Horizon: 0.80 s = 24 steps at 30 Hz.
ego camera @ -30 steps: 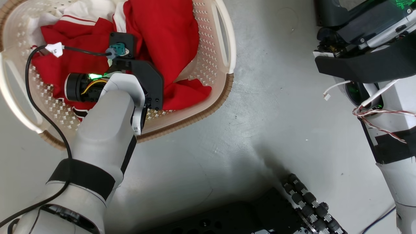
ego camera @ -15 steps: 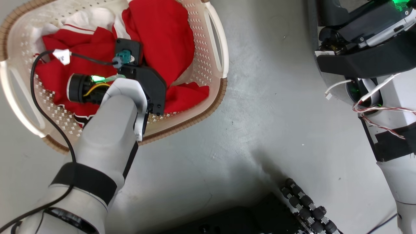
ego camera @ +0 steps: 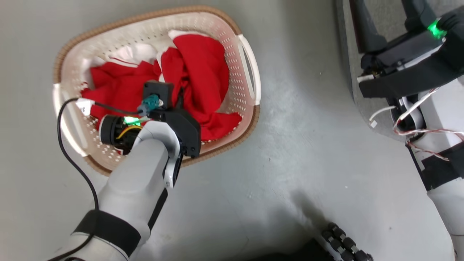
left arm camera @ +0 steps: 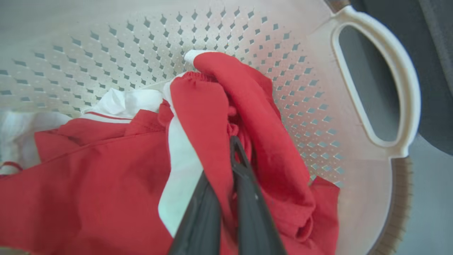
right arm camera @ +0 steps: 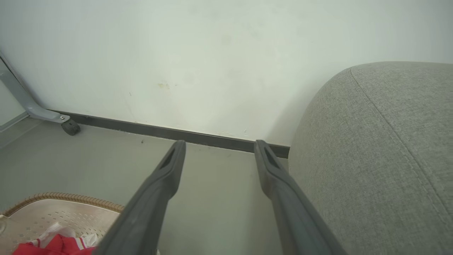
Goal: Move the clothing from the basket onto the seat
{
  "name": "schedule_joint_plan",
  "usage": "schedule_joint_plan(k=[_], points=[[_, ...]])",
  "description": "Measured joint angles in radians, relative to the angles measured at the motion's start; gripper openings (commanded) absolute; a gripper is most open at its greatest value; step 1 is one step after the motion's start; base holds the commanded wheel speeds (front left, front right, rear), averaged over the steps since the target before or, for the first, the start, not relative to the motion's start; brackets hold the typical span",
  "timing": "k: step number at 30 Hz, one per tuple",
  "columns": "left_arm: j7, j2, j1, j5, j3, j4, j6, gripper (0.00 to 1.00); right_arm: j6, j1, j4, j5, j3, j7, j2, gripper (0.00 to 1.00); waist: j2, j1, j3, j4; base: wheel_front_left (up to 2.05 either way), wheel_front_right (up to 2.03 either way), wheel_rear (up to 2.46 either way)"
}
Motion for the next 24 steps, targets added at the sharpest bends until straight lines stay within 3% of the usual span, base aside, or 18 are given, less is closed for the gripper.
schedule_joint_plan(k=[13,24], points=[[-0.107,-0.001,0.096,-0.058,-0.032,-0.022,0.0,0.0,0.0,0.107,0.094,0.022,0.016,0.0,-0.046,1.0,-0.0001,-0.0001,-0.192,0.065,0.0,0.0,0.0],[-0.142,-0.003,0.184,-0.081,-0.037,-0.025,0.0,0.0,0.0,0.181,0.158,0.046,0.02,0.0,-0.024,1.0,-0.0001,-0.0003,-0.352,0.113,0.0,0.0,0.0]])
